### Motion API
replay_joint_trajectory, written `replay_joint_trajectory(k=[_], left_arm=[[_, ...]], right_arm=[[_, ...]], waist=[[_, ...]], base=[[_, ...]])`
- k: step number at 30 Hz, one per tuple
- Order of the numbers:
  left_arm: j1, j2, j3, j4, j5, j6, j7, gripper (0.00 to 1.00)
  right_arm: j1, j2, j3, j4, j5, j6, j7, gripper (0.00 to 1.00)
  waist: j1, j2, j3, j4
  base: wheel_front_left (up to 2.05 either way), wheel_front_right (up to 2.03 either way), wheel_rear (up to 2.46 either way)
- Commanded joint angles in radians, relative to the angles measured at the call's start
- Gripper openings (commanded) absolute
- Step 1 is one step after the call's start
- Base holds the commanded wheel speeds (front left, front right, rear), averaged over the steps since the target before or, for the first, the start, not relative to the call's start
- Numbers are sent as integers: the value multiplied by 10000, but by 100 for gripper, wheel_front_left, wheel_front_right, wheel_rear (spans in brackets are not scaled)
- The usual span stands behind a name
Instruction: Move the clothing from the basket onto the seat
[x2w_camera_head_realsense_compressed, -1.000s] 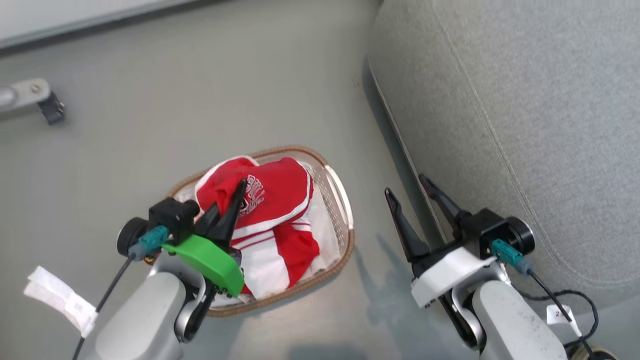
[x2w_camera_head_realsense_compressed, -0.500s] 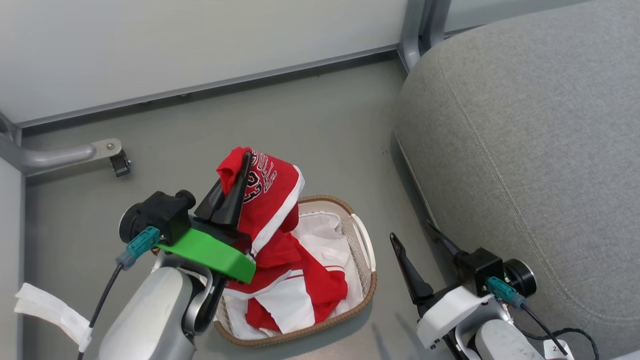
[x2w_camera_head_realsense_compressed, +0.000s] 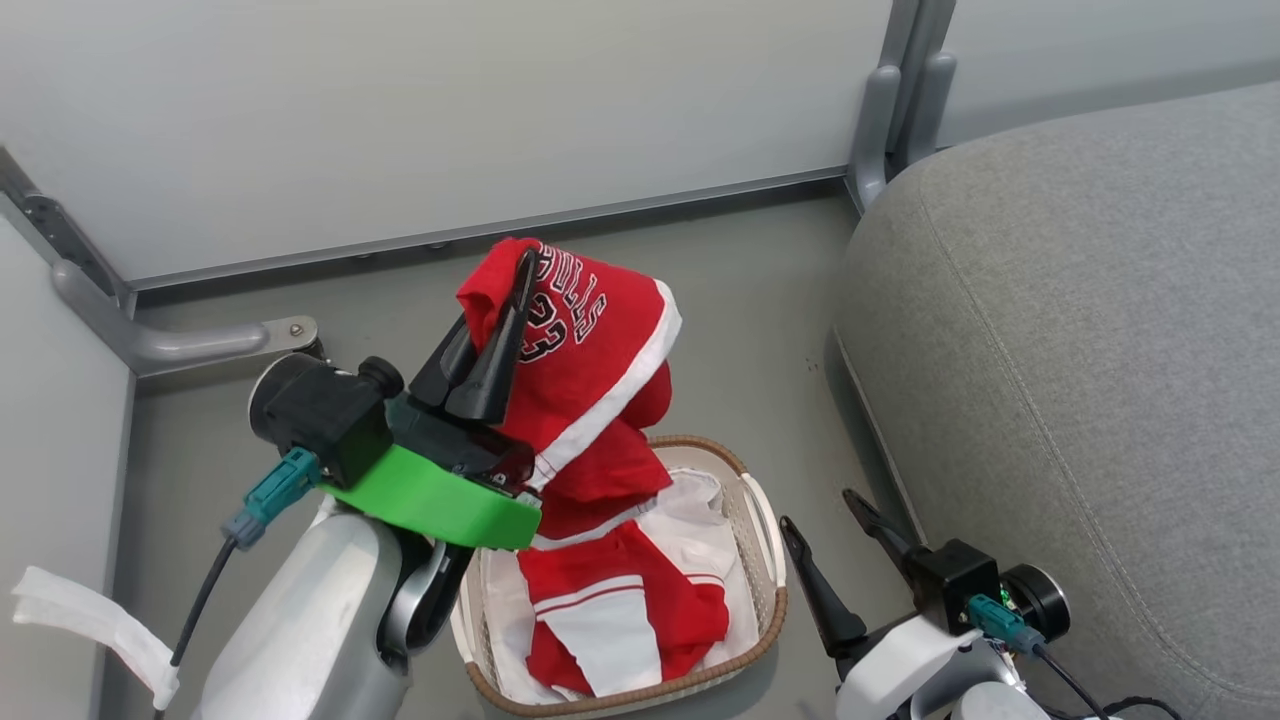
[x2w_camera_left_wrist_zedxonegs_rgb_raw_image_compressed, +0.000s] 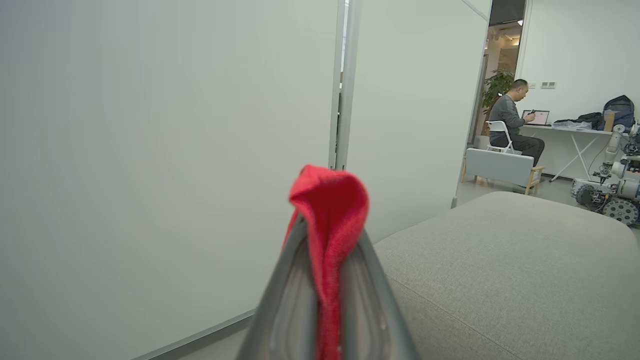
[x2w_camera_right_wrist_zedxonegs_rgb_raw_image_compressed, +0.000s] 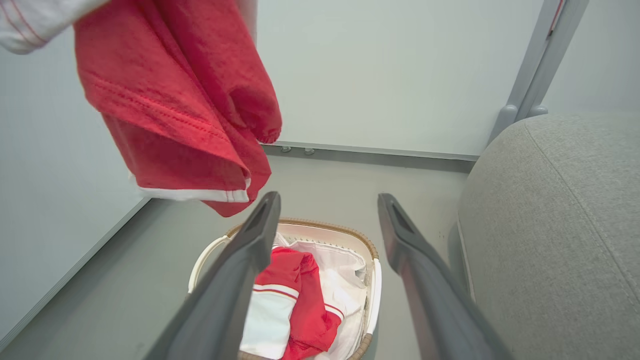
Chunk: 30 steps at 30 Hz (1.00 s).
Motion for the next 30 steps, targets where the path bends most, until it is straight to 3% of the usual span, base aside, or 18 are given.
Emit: replay_joint_trajectory(k=[1, 13, 21, 30], left_arm=[[-166, -3, -10, -80, 3, -34, -8, 0], [-25, 1, -183, -199, -46, -34, -8, 0], [72, -76, -409, -80, -114, -34, -8, 0], [-20, -119, -691, -27, -146, -34, -8, 0]], right_arm=[[72, -43, 32, 13, -15, 1, -48, 100], [-837, -40, 713, -1025, -535, 1, -47, 100], [-2049, -319, 1816, -1735, -879, -1, -47, 100], [-3434, -547, 2963, -1556, -554, -1, -47, 100]], waist=[[1, 0, -74, 111], [1, 0, -83, 268], [1, 0, -42, 213], [1, 0, -11, 273]], base=[[0, 0, 0], [0, 0, 0], [0, 0, 0], [0, 0, 0]])
